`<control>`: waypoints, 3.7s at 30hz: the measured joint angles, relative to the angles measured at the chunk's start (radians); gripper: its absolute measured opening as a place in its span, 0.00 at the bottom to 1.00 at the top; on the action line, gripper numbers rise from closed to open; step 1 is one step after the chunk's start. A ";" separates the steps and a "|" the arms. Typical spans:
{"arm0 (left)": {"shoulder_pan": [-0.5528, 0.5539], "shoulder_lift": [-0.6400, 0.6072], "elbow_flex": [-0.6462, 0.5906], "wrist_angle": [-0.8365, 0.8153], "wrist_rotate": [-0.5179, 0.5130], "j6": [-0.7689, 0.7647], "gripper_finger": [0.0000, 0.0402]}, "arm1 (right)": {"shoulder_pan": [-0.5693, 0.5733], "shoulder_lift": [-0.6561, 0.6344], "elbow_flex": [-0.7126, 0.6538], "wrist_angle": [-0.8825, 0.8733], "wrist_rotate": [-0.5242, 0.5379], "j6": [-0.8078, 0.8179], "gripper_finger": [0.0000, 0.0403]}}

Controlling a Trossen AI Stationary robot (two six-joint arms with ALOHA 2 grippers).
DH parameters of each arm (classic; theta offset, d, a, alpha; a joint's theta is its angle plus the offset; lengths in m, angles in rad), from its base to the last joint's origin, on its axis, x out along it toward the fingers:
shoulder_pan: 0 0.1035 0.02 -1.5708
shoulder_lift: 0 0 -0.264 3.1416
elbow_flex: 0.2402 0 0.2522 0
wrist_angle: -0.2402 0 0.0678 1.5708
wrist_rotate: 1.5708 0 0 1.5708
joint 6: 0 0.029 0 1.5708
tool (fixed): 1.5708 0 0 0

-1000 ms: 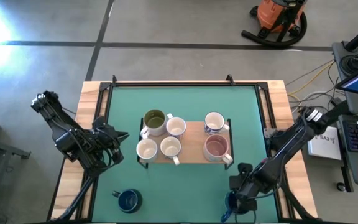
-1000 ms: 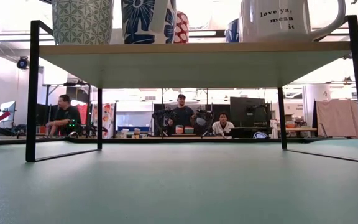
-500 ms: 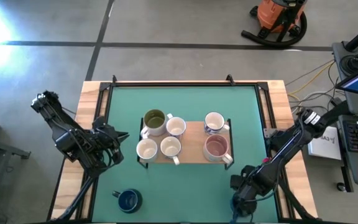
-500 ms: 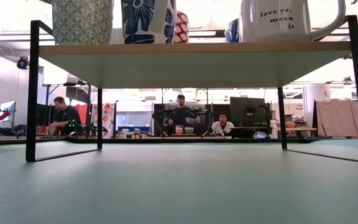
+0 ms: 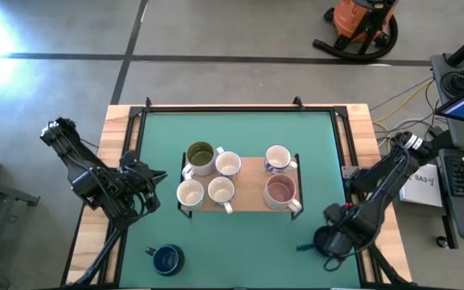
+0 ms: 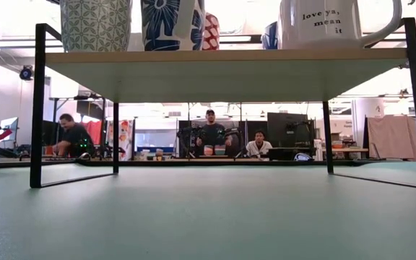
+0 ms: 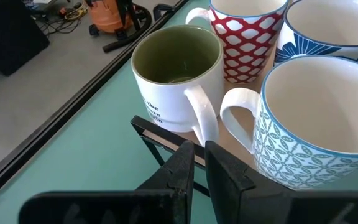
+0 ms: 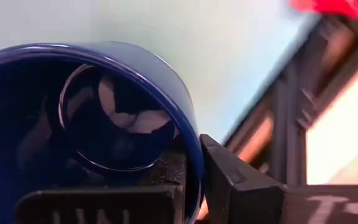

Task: Place coffee mugs
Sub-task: Put the right blue mug on the shelf

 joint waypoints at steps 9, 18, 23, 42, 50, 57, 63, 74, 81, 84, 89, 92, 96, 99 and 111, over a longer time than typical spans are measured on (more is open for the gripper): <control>0.000 0.009 0.000 0.006 0.000 0.002 0.06 | 0.023 0.017 -0.034 -0.009 0.020 0.162 0.15; 0.000 0.012 0.000 0.006 0.008 0.003 0.06 | 0.022 0.008 -0.053 -0.039 -0.033 -0.061 0.25; 0.000 0.012 0.000 0.007 0.008 0.004 0.06 | 0.021 0.006 -0.029 -0.105 -0.060 -0.251 0.34; 0.000 0.012 0.000 0.007 0.008 0.004 0.06 | 0.007 0.010 -0.008 -0.139 0.256 -1.037 0.35; 0.000 0.012 0.000 0.007 0.008 0.004 0.06 | 0.004 0.015 -0.010 0.025 0.298 -1.303 0.34; 0.000 0.011 0.000 0.006 0.008 0.004 0.06 | 0.003 0.015 -0.010 0.074 0.395 -1.464 0.32; 0.000 0.011 0.000 0.006 0.008 0.004 0.06 | 0.003 0.014 -0.018 0.085 0.372 -1.505 0.29; 0.000 0.011 0.000 0.006 0.008 0.004 0.06 | 0.002 0.015 -0.063 0.110 0.314 -1.552 0.26; 0.000 0.011 0.000 0.005 0.008 0.004 0.06 | -0.005 0.015 -0.095 0.121 0.308 -1.554 0.18; 0.000 0.011 0.000 0.006 0.008 0.004 0.06 | -0.006 0.015 -0.101 0.119 0.283 -1.540 0.09; 0.000 0.011 0.000 0.005 0.008 0.004 0.06 | -0.005 0.012 -0.102 0.121 0.190 -1.458 0.04; 0.000 0.011 0.000 0.005 0.008 0.004 0.06 | -0.005 0.010 -0.100 0.114 0.130 -1.340 0.04; 0.000 0.011 0.000 0.005 0.008 0.004 0.06 | -0.004 0.004 -0.097 0.110 0.074 -1.095 0.04; 0.000 0.011 0.000 0.005 0.008 0.004 0.06 | -0.005 0.002 -0.097 0.088 0.038 -0.881 0.04; 0.000 0.011 0.000 0.006 0.008 0.030 0.06 | -0.005 -0.053 -0.096 -0.129 0.056 -0.460 0.03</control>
